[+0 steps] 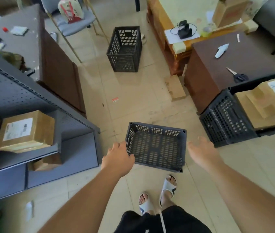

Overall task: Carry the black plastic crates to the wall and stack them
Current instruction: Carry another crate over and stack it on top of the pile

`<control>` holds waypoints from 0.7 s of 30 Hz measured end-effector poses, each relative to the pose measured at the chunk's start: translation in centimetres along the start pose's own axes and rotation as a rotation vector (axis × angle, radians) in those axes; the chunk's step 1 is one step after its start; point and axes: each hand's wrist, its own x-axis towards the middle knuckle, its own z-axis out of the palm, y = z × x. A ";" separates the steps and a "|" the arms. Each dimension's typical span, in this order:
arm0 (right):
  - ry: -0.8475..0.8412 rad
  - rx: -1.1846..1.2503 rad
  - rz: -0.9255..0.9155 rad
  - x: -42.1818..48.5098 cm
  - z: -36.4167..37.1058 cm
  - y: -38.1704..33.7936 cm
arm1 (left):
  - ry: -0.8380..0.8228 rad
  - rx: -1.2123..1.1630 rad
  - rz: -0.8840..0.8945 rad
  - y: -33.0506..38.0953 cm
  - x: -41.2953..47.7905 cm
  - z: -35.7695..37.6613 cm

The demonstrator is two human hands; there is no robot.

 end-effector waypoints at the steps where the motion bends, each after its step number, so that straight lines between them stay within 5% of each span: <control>1: -0.018 0.006 0.007 1.0 0.3 -0.7 | -0.011 0.008 -0.009 0.1 0.7 0.2; 21: -0.096 0.264 0.333 17.6 16.6 -3.5 | -0.242 0.119 0.018 -6.9 24.7 10.7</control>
